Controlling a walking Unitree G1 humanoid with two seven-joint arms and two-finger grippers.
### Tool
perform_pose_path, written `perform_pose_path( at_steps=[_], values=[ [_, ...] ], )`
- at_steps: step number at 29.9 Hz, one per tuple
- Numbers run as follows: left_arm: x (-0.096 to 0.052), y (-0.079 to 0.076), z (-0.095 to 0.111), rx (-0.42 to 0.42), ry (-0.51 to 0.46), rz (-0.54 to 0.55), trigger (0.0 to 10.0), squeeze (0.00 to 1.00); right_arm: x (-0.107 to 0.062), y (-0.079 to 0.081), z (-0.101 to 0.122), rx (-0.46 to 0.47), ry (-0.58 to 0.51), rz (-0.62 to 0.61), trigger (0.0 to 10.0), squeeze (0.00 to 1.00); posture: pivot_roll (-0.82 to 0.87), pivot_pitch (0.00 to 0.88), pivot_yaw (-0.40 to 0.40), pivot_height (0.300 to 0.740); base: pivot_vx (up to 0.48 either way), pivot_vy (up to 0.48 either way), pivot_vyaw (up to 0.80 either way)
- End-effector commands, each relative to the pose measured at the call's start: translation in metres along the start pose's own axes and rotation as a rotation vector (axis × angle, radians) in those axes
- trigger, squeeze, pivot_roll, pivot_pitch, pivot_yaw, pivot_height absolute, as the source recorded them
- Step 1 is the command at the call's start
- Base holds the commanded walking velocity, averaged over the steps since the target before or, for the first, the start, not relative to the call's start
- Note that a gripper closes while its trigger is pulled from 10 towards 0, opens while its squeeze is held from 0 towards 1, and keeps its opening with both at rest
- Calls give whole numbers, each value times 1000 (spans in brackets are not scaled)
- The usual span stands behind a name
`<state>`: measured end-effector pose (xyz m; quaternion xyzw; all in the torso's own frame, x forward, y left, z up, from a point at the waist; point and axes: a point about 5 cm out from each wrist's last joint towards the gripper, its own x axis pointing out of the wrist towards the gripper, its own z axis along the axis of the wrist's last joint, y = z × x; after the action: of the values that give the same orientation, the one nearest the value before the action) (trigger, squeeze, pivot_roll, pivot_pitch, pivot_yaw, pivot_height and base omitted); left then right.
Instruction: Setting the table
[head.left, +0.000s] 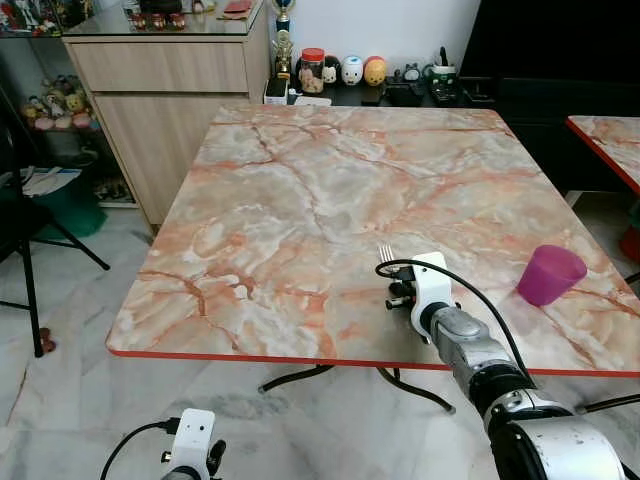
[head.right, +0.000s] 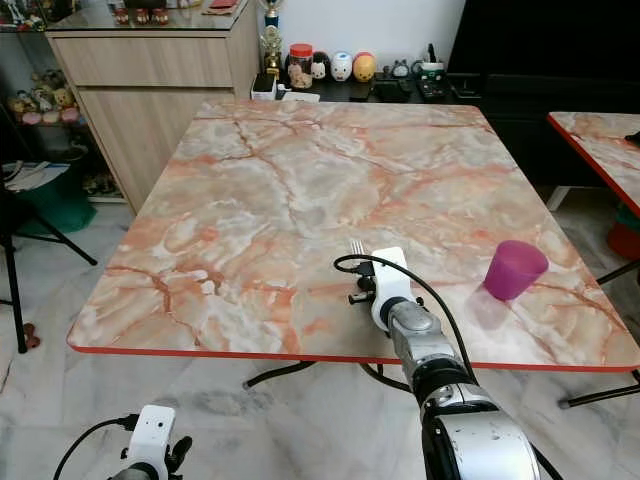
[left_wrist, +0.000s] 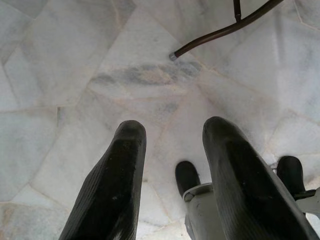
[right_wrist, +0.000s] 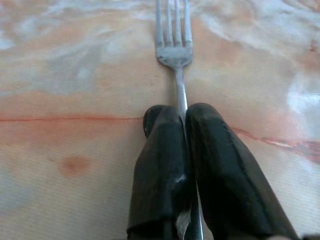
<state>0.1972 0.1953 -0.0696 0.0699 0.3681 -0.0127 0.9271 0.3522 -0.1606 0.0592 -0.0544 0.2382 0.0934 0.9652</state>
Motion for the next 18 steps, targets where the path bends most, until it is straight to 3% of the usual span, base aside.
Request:
perform_pose_path(
  at_steps=[1, 6, 8, 13, 18],
  values=[
    [0, 2, -2, 6, 16, -4, 10000, 0, -4, -13, -12, -7, 40, -60, 0, 0, 9, 0, -38, 740, 0, 0, 0],
    [0, 2, -1, 7, 15, -3, 10000, 0, -5, -15, 0, 29, -92, -79, 0, 0, 6, 0, -34, 740, 0, 0, 0],
    [0, 1, -2, 8, 15, -3, 10000, 0, -8, -15, 5, 24, -169, -91, 10000, 0, 7, 0, -35, 740, 0, 0, 0],
    [0, 2, -2, 10, 18, 0, 10000, 0, -17, -22, 11, 54, -307, -158, 10000, 0, 4, 0, -31, 740, 0, 0, 0],
    [-1, 3, -4, 16, 27, 0, 10000, 0, -30, -21, 26, 25, -491, -172, 10000, 0, 1, 0, -25, 740, 0, 0, 0]
  ],
)
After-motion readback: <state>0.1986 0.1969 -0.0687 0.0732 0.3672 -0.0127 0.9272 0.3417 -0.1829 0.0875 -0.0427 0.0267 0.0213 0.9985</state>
